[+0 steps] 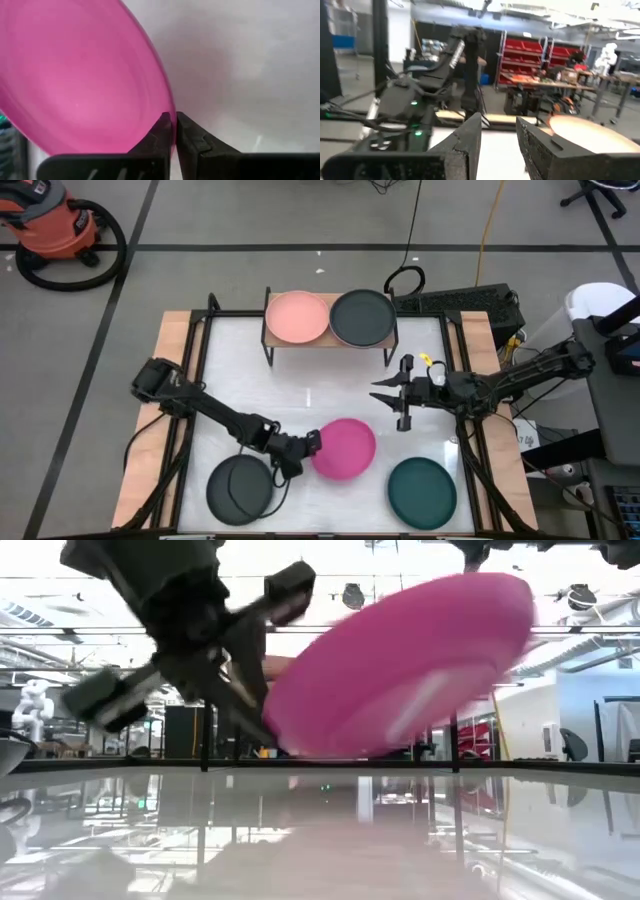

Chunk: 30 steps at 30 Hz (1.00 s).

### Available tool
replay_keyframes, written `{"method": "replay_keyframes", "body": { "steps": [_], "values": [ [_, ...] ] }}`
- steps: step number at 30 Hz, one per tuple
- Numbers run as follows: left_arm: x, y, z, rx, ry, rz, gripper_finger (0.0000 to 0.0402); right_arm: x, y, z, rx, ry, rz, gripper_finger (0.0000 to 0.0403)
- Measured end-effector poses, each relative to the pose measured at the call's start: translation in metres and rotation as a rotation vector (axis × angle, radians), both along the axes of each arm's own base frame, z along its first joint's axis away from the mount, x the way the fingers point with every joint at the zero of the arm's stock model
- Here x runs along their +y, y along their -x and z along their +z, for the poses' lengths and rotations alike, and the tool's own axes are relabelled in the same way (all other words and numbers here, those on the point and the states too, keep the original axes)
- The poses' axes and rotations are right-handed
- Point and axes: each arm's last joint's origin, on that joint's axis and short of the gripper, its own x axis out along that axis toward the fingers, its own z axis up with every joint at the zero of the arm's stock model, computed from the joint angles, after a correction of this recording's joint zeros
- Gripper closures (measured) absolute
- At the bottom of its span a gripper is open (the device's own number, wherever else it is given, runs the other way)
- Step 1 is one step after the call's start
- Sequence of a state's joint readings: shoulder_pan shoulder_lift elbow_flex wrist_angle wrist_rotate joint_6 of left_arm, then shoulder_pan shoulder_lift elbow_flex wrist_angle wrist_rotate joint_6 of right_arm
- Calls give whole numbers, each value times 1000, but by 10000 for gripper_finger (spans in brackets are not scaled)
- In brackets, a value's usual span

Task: Place and stack plates onto a shelf
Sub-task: Stack the pink plate on top of the light orange plate on top of the shelf

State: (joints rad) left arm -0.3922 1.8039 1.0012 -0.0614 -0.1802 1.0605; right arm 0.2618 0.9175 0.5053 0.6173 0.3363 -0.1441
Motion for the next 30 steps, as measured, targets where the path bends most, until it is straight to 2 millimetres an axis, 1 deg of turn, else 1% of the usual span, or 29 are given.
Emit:
{"method": "replay_keyframes", "body": {
  "steps": [3, 7, 11, 14, 16, 18, 19, 21, 24, 26, 28, 30],
  "values": [
    [10, 7, 24, -44, -52, 70, 390, 3, 7, 6, -33, 10, 23, 298],
    [36, 21, 66, -111, -91, 187, 390, 10, 18, 16, -84, 28, 67, 298],
    [77, 41, 113, -212, -73, 316, 390, 15, 24, 19, -99, 44, 99, 298],
    [114, 60, 145, -306, -77, 419, 390, 17, 24, 17, -90, 49, 108, 298],
    [141, 73, 161, -364, -94, 492, 390, 17, 22, 16, -83, 51, 106, 298],
    [165, 81, 170, -369, -100, 551, 390, 17, 21, 15, -77, 53, 105, 298],
    [175, 85, 173, -341, -99, 578, 390, 18, 21, 15, -77, 53, 105, 298],
    [187, 91, 177, -230, -102, 617, 390, 17, 20, 15, -79, 63, 98, 298],
    [200, 85, 186, -110, -82, 689, 390, 16, 19, 14, -77, 78, 89, 298],
    [208, 84, 187, 5, -60, 745, 390, 16, 18, 15, -84, 75, 85, 298],
    [217, 77, 192, 38, -28, 770, 390, 15, 18, 15, -84, 74, 82, 298],
    [226, 71, 190, 92, -8, 794, 390, 16, 17, 14, -78, 68, 83, 298]
  ]
}}
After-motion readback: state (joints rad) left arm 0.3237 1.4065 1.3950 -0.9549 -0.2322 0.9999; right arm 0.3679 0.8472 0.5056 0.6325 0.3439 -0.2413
